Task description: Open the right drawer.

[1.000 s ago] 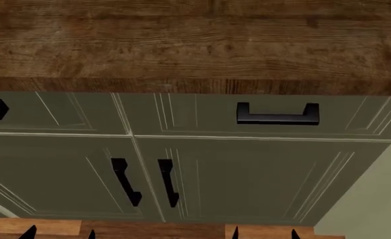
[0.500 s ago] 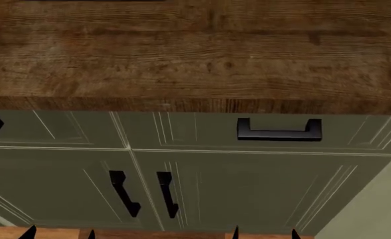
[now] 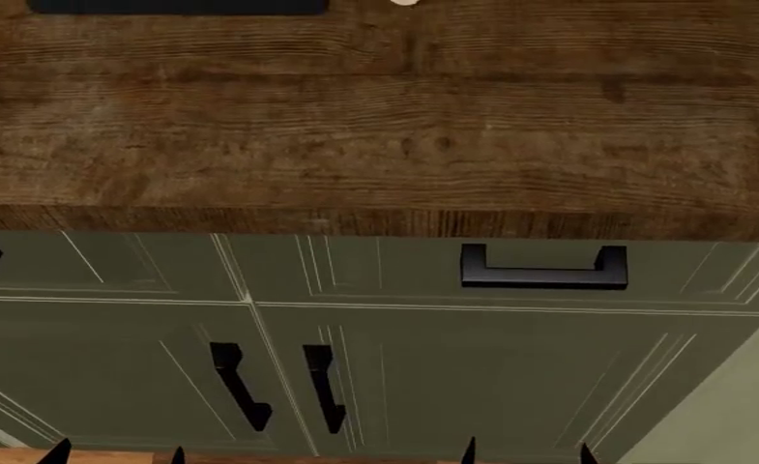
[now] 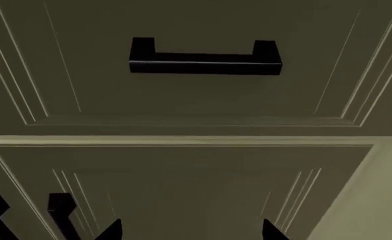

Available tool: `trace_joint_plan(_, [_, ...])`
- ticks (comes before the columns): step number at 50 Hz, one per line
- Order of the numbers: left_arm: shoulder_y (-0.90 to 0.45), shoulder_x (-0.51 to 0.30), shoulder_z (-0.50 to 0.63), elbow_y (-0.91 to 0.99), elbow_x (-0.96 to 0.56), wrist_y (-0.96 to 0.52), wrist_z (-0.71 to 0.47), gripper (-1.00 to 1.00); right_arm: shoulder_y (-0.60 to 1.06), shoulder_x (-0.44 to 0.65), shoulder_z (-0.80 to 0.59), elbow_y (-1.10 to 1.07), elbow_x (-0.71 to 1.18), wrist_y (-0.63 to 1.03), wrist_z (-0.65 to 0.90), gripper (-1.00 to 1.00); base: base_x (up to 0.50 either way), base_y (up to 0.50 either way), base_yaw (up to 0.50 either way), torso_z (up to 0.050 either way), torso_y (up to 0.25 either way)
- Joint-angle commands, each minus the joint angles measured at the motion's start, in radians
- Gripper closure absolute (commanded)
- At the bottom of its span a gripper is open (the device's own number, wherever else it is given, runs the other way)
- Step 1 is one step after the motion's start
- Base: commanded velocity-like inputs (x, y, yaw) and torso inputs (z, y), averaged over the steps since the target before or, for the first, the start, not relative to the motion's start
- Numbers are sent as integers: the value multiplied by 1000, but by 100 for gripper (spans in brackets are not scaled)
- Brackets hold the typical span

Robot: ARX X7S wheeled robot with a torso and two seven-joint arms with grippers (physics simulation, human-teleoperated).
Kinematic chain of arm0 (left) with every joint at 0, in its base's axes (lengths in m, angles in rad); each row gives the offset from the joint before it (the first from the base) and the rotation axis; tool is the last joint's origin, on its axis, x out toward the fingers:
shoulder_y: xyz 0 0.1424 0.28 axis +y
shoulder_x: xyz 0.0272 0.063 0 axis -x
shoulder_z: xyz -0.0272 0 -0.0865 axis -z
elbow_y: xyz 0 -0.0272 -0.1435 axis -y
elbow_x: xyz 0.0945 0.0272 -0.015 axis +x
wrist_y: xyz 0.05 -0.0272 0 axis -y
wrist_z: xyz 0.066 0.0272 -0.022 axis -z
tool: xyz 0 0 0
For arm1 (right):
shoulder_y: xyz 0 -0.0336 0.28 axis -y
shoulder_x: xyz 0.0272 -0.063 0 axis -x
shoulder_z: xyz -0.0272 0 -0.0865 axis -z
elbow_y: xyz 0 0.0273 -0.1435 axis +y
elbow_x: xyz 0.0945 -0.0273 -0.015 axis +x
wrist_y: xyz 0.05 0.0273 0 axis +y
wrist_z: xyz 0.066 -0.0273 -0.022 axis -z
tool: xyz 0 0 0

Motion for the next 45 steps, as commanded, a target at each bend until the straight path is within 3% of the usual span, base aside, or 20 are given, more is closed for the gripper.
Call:
trace_joint_plan(1, [-1,-4,4,-1,-10,1,0,-100,19,32,-18,-74,-121,135,107,-100,0,0,0,0,0])
trace_joint_plan(18, [-5,-7,12,-8,-17,1,-5,-100,68,104,-78,-166,-247,340,114,-100,0,0,0,0,0])
trace_joint_plan(28, [-3,-10,20,-3,-15,0,-9,-100,105,143,-192,-239,-460,553,150,-100,0,0,0,0,0])
trace_joint_plan(30, [-4,-4,-9,1,-147,-40,40,-100,116,145,-224,-231,-509,594,157,-100,0,0,0,0,0])
trace_joint_plan(31, [-10,-10,4,-15,-56,-13,-1,-100,123,153,-252,-226,-539,602,154,-100,0,0,0,0,0])
trace_joint_plan(45, [-10,-8,3,-13,-97,-20,9,-100,171,194,-390,-255,-714,744,97,-100,0,0,0,0,0])
